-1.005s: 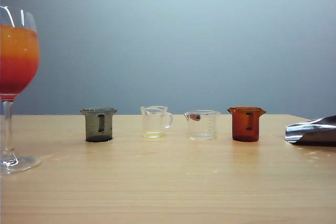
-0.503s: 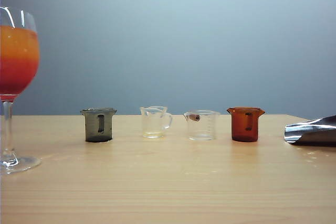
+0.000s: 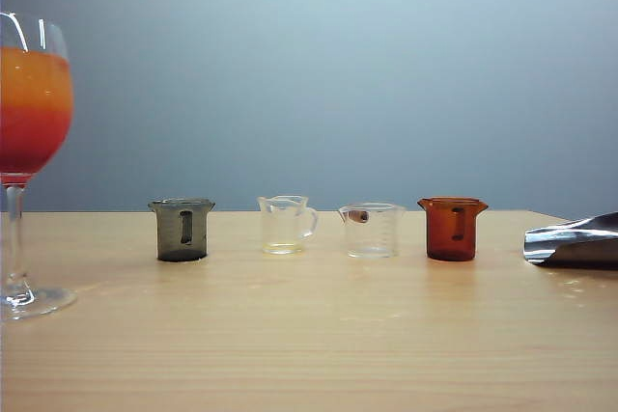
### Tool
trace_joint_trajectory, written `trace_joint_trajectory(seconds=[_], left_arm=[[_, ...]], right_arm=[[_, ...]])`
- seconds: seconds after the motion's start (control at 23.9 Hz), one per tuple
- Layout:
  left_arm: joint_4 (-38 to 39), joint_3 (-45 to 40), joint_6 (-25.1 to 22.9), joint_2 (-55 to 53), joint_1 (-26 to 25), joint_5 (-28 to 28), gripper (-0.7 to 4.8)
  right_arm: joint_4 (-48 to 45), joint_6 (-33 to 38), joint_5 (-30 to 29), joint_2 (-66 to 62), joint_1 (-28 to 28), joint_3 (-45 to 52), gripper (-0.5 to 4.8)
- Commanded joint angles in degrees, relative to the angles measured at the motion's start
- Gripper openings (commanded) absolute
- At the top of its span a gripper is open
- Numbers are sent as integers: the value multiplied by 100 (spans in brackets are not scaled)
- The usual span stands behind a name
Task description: Pick up the fourth measuring cup from the left, pour the grenadine inside into the goblet, and finally put the measuring cup back in its original place.
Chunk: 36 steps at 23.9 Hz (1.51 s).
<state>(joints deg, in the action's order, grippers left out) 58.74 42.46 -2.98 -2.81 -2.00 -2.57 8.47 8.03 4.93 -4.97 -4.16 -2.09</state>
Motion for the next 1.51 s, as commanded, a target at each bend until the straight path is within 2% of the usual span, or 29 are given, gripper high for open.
trace_joint_trajectory(seconds=[0.04, 0.34, 0.92, 0.96, 1.01, 1.09, 1.13, 1.17, 1.21, 1.26, 1.3, 1.38, 1.51], left_arm=[[-61, 15, 2, 111, -33, -7, -3], [-94, 4, 7, 212, -20, -4, -3], [-94, 4, 15, 219, -24, -7, -3], [-437, 4, 780, 210, -59, 125, -3], [-774, 2, 1233, 208, -74, 328, -3], [-1447, -28, 1322, 203, -70, 588, -3], [-2065, -125, 1091, 197, -72, 654, -3], [-2605, -256, 660, 190, -72, 702, -3], [-3923, -702, -577, 127, -70, 791, -3], [-4459, -940, -1049, 94, -70, 787, -3], [-5327, -1480, -1628, 13, -70, 780, -3], [-5998, -2326, -1484, -9, -68, 699, -3], [-6266, -3517, -269, 0, -68, 413, -3]], right_arm=[[-35, 9, 28, 140, 39, 11, 45], [-125, 9, 9, 487, 271, 197, 45], [-17, 7, 9, 487, 278, 201, 45], [-17, 7, 9, 487, 278, 201, 45], [-15, 9, 9, 487, 278, 201, 45], [-17, 9, 4, 487, 278, 201, 45], [-17, 9, 7, 487, 275, 201, 45], [-15, 7, 7, 487, 269, 201, 45], [-17, 7, 7, 487, 269, 201, 46], [-17, 7, 4, 487, 269, 201, 45], [-17, 9, 7, 487, 264, 201, 45], [-17, 9, 7, 487, 264, 201, 45], [-17, 7, 9, 487, 264, 201, 45]])
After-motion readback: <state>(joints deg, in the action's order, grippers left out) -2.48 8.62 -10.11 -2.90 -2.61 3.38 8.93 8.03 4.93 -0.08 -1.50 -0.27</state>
